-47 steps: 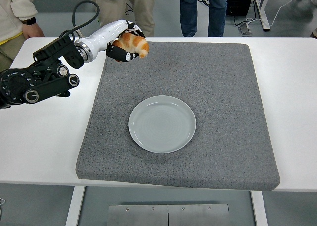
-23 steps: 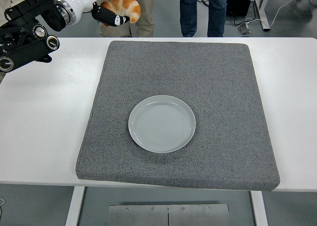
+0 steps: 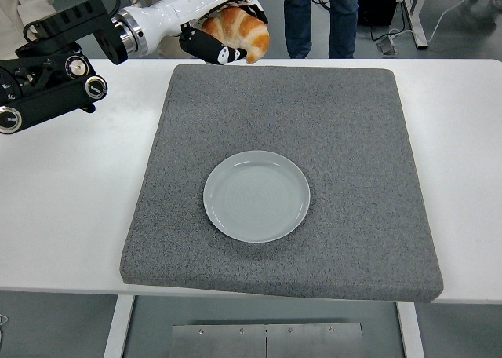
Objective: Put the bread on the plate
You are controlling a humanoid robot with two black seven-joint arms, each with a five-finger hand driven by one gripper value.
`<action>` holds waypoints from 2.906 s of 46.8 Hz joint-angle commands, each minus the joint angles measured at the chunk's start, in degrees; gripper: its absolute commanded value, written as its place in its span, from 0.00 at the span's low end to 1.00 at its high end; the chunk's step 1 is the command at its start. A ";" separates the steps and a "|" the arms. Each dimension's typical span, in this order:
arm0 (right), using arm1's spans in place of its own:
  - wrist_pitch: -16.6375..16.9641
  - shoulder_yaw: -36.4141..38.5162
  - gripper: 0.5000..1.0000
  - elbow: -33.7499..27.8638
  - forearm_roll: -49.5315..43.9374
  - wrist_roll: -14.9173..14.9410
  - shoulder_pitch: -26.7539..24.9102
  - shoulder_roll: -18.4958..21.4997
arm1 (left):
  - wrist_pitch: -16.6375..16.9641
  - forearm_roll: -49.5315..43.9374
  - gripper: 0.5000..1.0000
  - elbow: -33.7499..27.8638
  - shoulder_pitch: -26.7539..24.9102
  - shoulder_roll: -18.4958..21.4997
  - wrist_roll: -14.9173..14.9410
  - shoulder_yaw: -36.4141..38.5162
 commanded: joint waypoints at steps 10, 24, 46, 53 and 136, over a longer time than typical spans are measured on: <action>-0.01 0.00 1.00 0.00 0.00 0.00 0.00 0.00 | -0.54 3.00 0.00 -5.50 0.68 0.56 -2.27 0.28; -0.01 0.00 1.00 0.00 0.00 0.00 0.00 0.00 | -0.71 7.75 0.00 -6.20 2.27 -0.23 -2.27 1.15; -0.01 0.00 1.00 0.00 0.00 0.00 0.00 0.00 | -0.01 14.17 0.00 -6.12 8.51 -2.25 -1.83 3.36; -0.01 0.00 1.00 0.00 0.00 0.00 0.00 0.00 | 0.08 15.49 0.00 -5.94 9.91 -2.86 -1.92 3.53; -0.01 0.00 1.00 0.00 0.00 0.00 0.00 0.00 | 3.33 24.81 0.12 4.87 21.16 -10.69 -2.88 3.09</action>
